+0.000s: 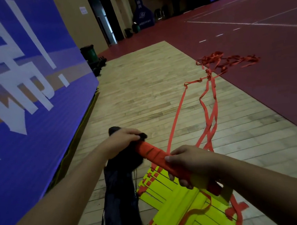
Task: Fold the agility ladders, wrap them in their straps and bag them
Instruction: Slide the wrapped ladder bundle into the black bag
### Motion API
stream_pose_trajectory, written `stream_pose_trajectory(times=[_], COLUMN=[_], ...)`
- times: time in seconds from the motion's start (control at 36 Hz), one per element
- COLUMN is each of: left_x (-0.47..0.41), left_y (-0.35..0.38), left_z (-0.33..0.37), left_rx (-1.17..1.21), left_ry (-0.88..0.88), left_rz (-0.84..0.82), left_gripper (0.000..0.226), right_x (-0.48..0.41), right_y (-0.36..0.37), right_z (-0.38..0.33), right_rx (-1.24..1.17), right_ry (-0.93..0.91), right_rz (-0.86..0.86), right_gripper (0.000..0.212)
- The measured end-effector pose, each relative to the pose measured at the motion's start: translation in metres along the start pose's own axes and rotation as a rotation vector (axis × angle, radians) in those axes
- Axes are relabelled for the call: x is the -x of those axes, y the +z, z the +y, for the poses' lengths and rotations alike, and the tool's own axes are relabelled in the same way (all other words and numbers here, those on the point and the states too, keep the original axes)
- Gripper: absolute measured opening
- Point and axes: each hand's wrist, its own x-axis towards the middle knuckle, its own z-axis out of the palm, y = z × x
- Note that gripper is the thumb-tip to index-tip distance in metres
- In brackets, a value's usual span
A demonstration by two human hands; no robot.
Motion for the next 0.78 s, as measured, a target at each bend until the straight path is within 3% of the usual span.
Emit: stream_pose_trajectory(times=[0.08,0.25,0.31,0.39,0.47,0.53,0.64,0.78], left_x=[0.014,0.034,0.038,0.040,0.037,0.034,0.036,0.036], left_y=[0.036,0.054,0.055,0.058,0.051,0.039,0.022,0.017], left_z=[0.003,0.013,0.017,0.020,0.025,0.026,0.029,0.027], left_rx=[0.295,0.514,0.524,0.464,0.576,0.479,0.026,0.055], left_ry=[-0.046,-0.054,-0.039,-0.032,-0.025,0.068,0.279,0.302], left_rz=[-0.042,-0.425,-0.441,-0.276,-0.051,0.136,0.464,0.550], left_gripper=[0.024,0.027,0.024,0.022,0.019,0.017,0.017,0.017], right_x=[-0.008,-0.016,-0.016,-0.013,-0.008,-0.005,0.012,0.018], right_y=[0.001,-0.008,-0.014,-0.017,-0.021,-0.024,-0.030,-0.040], right_z=[0.003,0.005,0.007,0.002,-0.013,-0.022,-0.041,-0.037], right_rx=[-0.125,-0.247,-0.252,-0.381,-0.496,-0.375,-0.033,0.354], right_ry=[0.039,0.087,0.111,0.151,0.113,0.058,-0.224,-0.406], right_rz=[0.094,0.358,0.378,0.317,0.163,0.193,0.407,0.569], right_gripper=[0.027,0.027,0.027,0.022,0.030,0.035,0.021,0.012])
